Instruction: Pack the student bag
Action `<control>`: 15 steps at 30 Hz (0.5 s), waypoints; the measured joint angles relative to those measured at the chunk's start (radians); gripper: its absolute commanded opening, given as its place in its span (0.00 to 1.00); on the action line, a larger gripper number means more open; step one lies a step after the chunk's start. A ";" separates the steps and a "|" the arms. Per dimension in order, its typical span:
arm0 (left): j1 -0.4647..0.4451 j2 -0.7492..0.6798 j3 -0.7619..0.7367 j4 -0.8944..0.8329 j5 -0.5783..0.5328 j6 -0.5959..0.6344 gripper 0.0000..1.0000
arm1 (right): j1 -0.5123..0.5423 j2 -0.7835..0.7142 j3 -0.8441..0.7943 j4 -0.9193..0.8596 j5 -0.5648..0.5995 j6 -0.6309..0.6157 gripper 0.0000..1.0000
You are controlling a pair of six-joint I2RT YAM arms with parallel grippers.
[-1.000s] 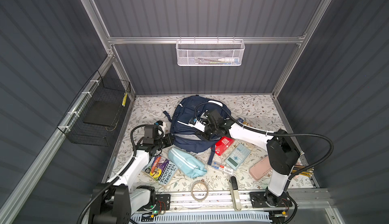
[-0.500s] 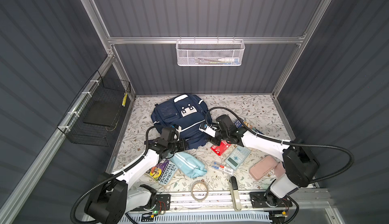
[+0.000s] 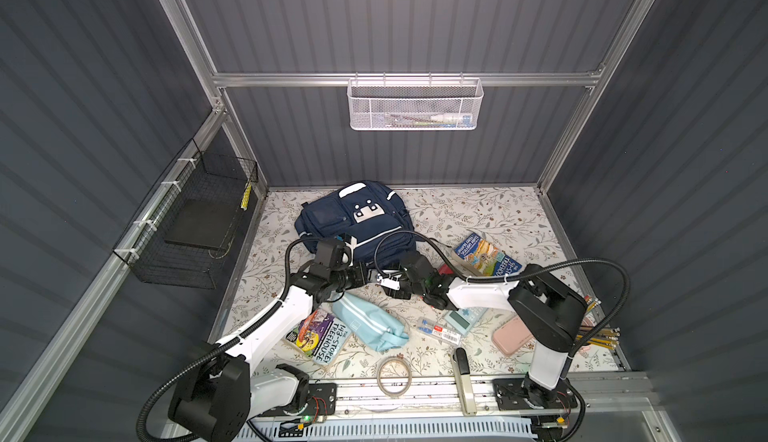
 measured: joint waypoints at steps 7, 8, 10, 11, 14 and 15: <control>0.003 0.000 -0.003 -0.001 -0.010 -0.009 0.00 | 0.009 0.014 -0.051 0.137 0.079 -0.029 0.00; 0.002 0.000 -0.003 0.000 -0.005 -0.008 0.00 | 0.007 0.003 -0.068 0.147 0.079 -0.027 0.00; 0.003 -0.003 -0.002 -0.005 0.002 -0.005 0.00 | 0.002 -0.031 -0.100 0.152 0.077 -0.021 0.00; 0.007 -0.005 -0.001 -0.009 0.002 -0.002 0.00 | -0.001 -0.053 -0.114 0.151 0.076 -0.016 0.00; 0.031 -0.009 0.003 -0.020 -0.004 0.023 0.00 | -0.019 -0.123 -0.161 0.157 0.064 0.011 0.00; 0.047 -0.009 0.003 -0.024 -0.004 0.033 0.00 | -0.026 -0.144 -0.175 0.158 0.060 0.020 0.00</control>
